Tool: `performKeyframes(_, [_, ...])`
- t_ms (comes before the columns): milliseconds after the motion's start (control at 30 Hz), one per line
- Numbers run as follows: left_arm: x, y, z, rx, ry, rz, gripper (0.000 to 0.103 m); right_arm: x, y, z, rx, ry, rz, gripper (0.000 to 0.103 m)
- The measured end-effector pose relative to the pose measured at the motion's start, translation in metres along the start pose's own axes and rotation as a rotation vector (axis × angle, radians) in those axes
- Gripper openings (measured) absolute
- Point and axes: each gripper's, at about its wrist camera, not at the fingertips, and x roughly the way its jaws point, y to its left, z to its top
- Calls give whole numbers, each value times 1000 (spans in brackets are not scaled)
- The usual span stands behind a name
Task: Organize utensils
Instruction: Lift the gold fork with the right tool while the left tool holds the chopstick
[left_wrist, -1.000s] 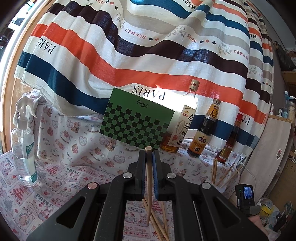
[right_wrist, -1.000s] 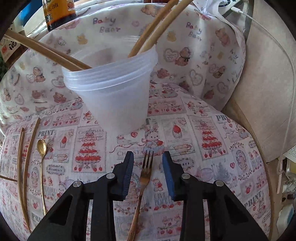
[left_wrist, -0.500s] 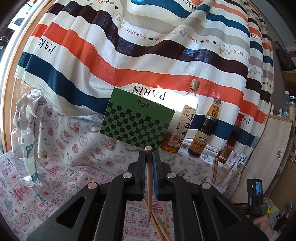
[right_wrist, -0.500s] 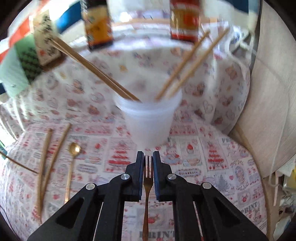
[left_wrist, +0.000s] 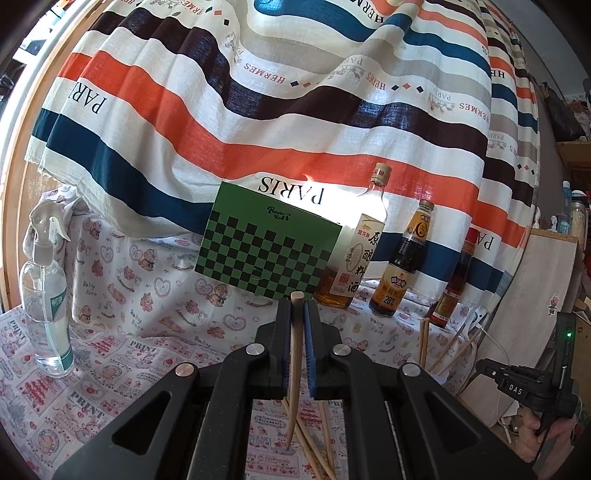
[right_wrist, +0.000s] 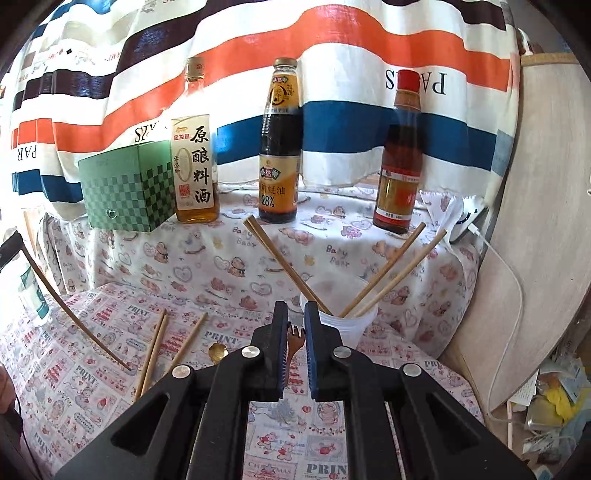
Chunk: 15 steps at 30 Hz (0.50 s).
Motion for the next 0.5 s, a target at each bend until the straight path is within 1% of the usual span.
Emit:
performKeyframes(133, [0,-5,2,4,-10,-27,6,-9,-2,10,25,-22,26,10])
performKeyframes(200, [5,-11,3,3,-17,-22,6,-12,-6,17,40,-48,24,10])
performKeyframes(233, [9,-14,4,-7,-7,-22,6,-13,-8,20,47,-62,19,10])
performKeyframes(300, [17,-21,8,-24,7,-53,6,-15,-13,31,69,-83,21,10])
performKeyframes(367, [23,-34,16,-18,-4,-106,6,-16,-20,45,121,-105,14,10])
performKeyframes(400, [25,-43,20,1,-9,-134,6,-17,-23,54,141,-123,14,10])
performKeyframes(500, [31,-79,35,70,-33,-181,6,-14,-30,72,179,-159,31,10])
